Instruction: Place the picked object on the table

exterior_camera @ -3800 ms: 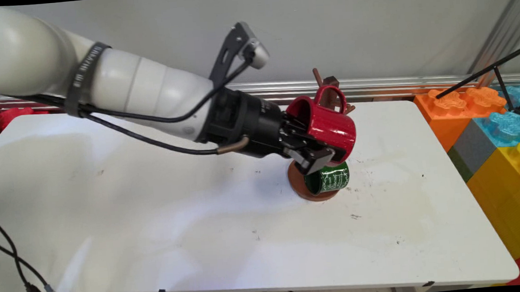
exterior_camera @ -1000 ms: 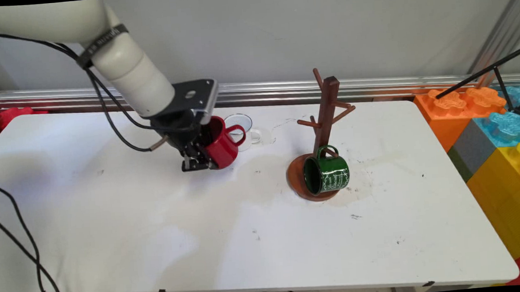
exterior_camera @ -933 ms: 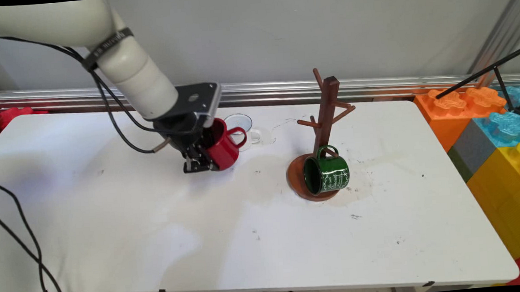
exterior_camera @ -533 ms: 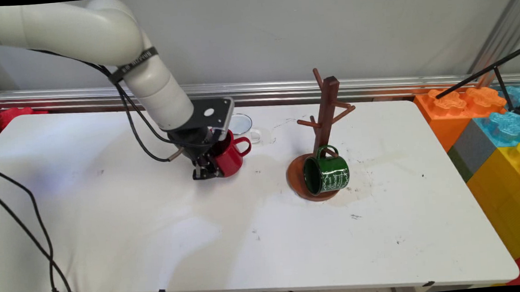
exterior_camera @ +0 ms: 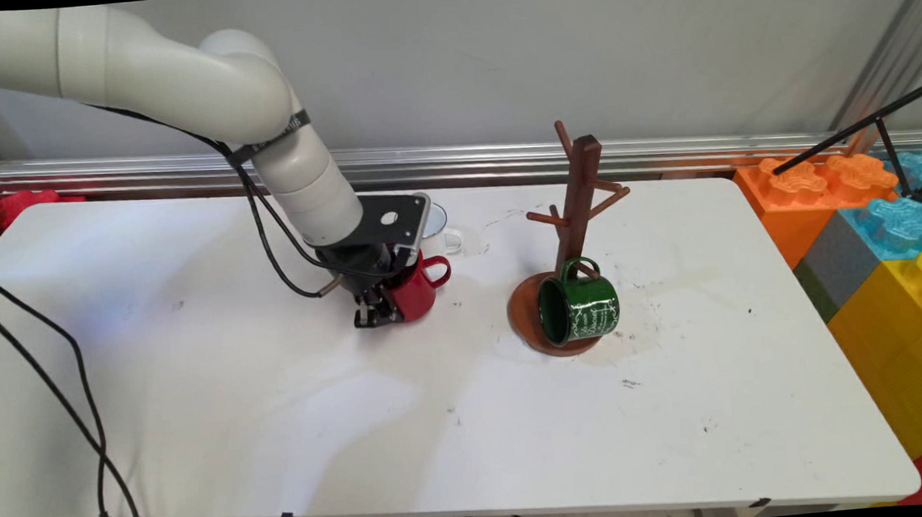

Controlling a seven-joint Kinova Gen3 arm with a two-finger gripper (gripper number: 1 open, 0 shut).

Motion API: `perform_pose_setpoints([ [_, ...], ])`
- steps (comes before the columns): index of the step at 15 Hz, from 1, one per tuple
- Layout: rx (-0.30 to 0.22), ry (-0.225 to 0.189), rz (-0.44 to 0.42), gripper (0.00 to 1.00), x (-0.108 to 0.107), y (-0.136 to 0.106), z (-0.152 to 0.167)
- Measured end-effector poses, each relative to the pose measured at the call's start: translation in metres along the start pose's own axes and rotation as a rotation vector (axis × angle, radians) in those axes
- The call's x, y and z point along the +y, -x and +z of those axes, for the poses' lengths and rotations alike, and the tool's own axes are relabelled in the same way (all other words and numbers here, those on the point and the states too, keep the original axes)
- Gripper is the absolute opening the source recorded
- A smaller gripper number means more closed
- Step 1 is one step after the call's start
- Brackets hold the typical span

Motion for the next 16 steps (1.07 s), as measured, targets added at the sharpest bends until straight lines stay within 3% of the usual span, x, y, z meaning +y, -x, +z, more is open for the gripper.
perform_pose_setpoints([
  [8,-0.008,0.007,0.006,0.00,-0.003,-0.002,0.018],
  [9,-0.008,0.007,0.007,1.00,-0.004,-0.003,0.020],
  [16,0.024,0.006,0.018,1.00,-0.004,-0.009,0.017],
])
